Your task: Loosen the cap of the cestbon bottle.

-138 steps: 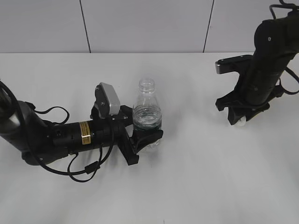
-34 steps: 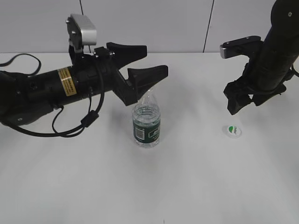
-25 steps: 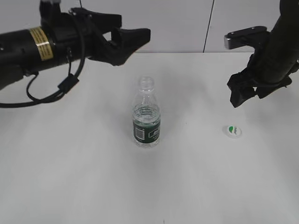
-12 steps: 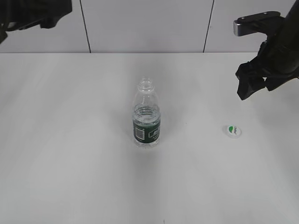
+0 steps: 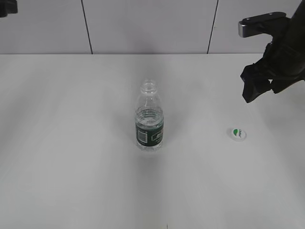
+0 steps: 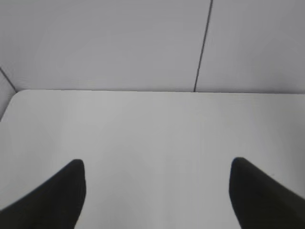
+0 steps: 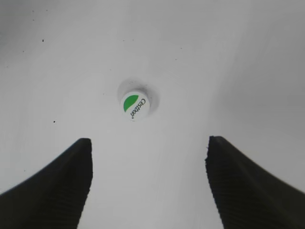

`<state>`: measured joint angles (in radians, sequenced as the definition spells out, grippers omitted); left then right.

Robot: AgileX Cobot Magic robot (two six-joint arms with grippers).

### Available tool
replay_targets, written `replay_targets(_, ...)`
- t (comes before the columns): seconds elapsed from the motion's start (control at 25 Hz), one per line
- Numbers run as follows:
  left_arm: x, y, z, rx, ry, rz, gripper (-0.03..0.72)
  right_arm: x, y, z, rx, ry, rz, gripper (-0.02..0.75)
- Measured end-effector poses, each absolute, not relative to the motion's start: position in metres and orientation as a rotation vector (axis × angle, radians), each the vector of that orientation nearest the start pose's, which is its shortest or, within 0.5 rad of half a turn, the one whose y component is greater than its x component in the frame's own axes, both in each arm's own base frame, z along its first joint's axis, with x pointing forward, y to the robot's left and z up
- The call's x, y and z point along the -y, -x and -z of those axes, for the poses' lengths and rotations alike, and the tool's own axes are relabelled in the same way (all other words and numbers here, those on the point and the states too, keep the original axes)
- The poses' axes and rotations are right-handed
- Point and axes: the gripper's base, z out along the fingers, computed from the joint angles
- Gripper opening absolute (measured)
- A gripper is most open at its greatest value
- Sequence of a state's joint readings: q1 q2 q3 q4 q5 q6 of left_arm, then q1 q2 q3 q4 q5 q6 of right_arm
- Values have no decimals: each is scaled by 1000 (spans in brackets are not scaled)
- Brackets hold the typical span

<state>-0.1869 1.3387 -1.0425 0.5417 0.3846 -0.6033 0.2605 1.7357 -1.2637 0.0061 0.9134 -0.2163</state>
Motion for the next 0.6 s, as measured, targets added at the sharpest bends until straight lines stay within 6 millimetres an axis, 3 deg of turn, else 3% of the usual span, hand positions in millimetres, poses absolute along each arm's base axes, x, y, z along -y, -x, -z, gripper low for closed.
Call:
replay_targets(0.16, 18, -299, -332, -2113, 90, -75, 546, -91, -337, -234, -2792, 669, -23, 565)
replay_targets(0.4, -9, -300, -318, -2220, 192, -151, 460, -88, -338, -234, -2788, 692, 18, 565)
replay_targets(0.6, -15, -298, -314, -2262, 221, -150, 445, -86, -338, -234, -2792, 689, 64, 565)
